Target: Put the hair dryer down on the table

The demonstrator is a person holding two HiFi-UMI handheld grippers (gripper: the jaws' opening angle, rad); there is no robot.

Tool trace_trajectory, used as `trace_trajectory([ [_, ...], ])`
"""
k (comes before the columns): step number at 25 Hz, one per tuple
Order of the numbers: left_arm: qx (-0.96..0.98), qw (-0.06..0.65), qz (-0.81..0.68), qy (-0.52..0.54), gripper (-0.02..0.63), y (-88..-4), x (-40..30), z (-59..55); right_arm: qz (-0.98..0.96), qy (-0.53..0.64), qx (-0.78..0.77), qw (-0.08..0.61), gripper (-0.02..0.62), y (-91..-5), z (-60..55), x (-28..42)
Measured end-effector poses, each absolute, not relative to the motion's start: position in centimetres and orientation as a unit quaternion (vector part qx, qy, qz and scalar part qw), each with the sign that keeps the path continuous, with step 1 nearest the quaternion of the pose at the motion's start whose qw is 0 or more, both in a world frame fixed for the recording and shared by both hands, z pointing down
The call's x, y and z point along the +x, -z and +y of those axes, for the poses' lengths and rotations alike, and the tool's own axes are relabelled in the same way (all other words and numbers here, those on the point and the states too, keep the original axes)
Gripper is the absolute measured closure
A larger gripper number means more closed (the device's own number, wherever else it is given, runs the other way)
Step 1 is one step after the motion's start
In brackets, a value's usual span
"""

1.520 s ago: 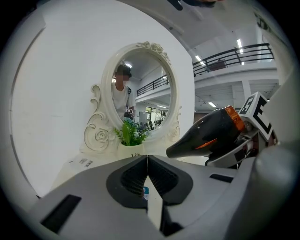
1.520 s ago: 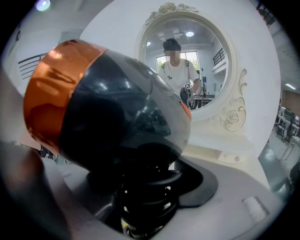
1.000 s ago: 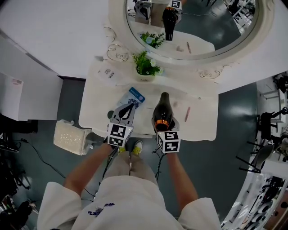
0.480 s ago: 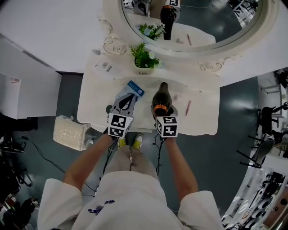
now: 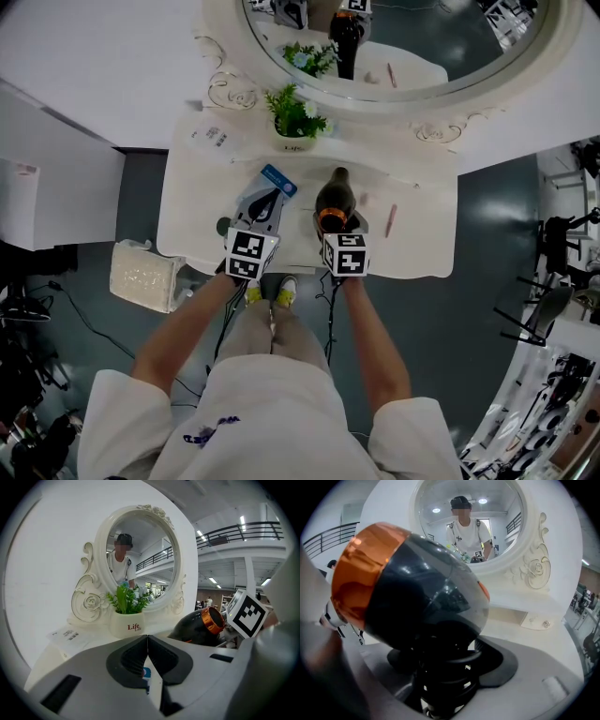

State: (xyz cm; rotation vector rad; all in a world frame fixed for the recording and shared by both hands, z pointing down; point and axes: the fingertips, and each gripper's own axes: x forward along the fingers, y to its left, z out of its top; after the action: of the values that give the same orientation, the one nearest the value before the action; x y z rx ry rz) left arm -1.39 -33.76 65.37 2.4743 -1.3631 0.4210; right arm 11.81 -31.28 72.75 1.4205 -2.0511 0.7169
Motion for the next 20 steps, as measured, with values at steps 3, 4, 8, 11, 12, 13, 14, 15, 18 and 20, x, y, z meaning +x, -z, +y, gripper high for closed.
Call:
trace_trajectory([
  [3, 0.859, 0.145, -0.469, -0.148, 0.595, -65.8, -1.1, -33.8, -0.757, -0.270, 0.530, 0.272, 0.264, -73.3, -31.3, 12.3],
  [4, 0.859, 0.146, -0.468, -0.149, 0.595, -65.9, -1.1, -33.8, -0.755, -0.272, 0.530, 0.274, 0.262, -73.5, -31.4, 12.4],
  [8, 0.857, 0.150, -0.469, -0.154, 0.597, -66.4, -1.4, -33.9, -0.750, -0.279, 0.533, 0.276, 0.251, -74.3, -31.7, 12.6],
  [11, 0.858, 0.151, -0.466, -0.155, 0.595, -66.7, -1.3, -34.0, -0.748, -0.273, 0.541, 0.272, 0.242, -74.2, -31.9, 12.9],
  [12, 0.858, 0.152, -0.466, -0.156, 0.595, -66.8, -1.3, -34.0, -0.748, -0.273, 0.541, 0.271, 0.242, -74.2, -32.0, 12.9],
  [13, 0.858, 0.153, -0.466, -0.156, 0.595, -66.8, -1.3, -33.9, -0.749, -0.273, 0.539, 0.271, 0.241, -74.2, -32.0, 12.8],
  [14, 0.857, 0.154, -0.467, -0.156, 0.595, -66.9, -1.3, -33.9, -0.750, -0.273, 0.538, 0.272, 0.239, -74.2, -32.0, 12.8],
  [15, 0.857, 0.155, -0.467, -0.155, 0.595, -66.9, -1.3, -33.9, -0.751, -0.272, 0.536, 0.272, 0.236, -74.2, -32.0, 12.7],
  [18, 0.859, 0.154, -0.463, -0.157, 0.595, -66.9, -0.9, -34.1, -0.754, -0.274, 0.531, 0.274, 0.201, -74.4, -32.1, 12.5],
  [20, 0.860, 0.154, -0.459, -0.158, 0.595, -66.9, -0.8, -34.1, -0.755, -0.278, 0.528, 0.273, 0.185, -74.6, -32.0, 12.2],
])
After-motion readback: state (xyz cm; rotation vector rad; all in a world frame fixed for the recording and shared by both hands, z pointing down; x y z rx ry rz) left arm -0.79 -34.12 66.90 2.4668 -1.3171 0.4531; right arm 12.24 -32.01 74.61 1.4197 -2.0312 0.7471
